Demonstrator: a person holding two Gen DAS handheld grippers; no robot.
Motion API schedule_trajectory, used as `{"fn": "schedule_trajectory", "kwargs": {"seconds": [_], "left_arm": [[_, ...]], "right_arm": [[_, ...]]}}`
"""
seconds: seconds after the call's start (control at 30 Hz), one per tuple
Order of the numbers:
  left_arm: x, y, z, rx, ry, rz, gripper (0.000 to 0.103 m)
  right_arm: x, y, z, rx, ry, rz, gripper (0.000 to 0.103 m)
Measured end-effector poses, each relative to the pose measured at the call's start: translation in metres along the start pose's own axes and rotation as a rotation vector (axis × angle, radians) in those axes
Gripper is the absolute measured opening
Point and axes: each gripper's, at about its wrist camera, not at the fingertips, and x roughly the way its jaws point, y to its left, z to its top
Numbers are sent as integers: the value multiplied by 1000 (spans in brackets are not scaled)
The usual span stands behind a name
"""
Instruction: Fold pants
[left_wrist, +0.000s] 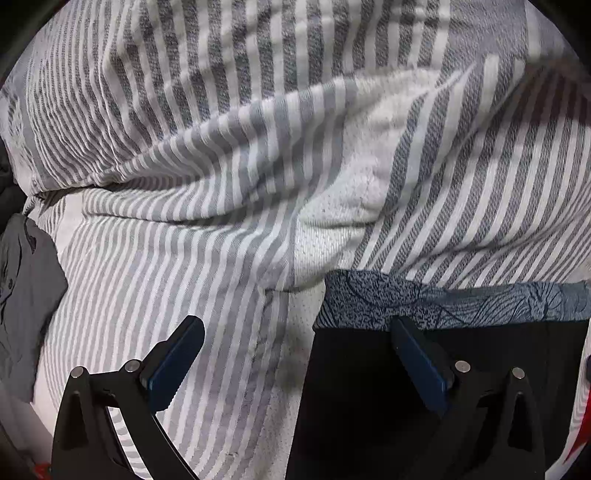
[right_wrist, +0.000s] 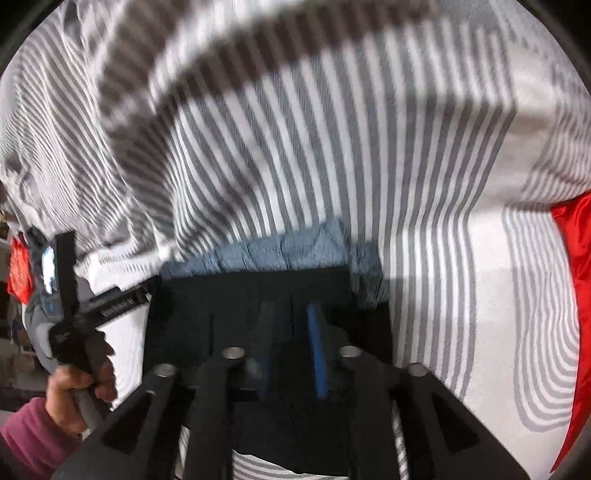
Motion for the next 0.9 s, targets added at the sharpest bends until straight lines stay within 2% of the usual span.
{"fn": "schedule_trajectory", "kwargs": {"seconds": [0.07,0.1,0.13,0.17,0.3,0.37,0.73,0.9], "left_arm": [[5,-2,-4,10,-1,-10,102],[4,-5,-7,14,-7,-9,102],[4,-6,-8,18,-12,-5,102],[5,-6,-9,21,-15,-1,102],[2,-12,-13,-1,-4,-13,102],[8,2,-8,-3,1,-16,102],[-11,-7,-18,12,-5,-16,102],[-28,-10,-28,58,-14,-31,102]], "right_arm": [[20,-6,-13,0,43,-29,45],[22,-7,-17,-8,26,-32,46],[21,-8,-20,-15,4,-37,55],[23,-10,-22,-11,11,-45,58],[27,-20,-20,60,27,8,58],[27,-19,-20,51,32,0,59],[33,-11,-18,30,4,-7,61],[33,-10,-18,31,2,-6,61]]}}
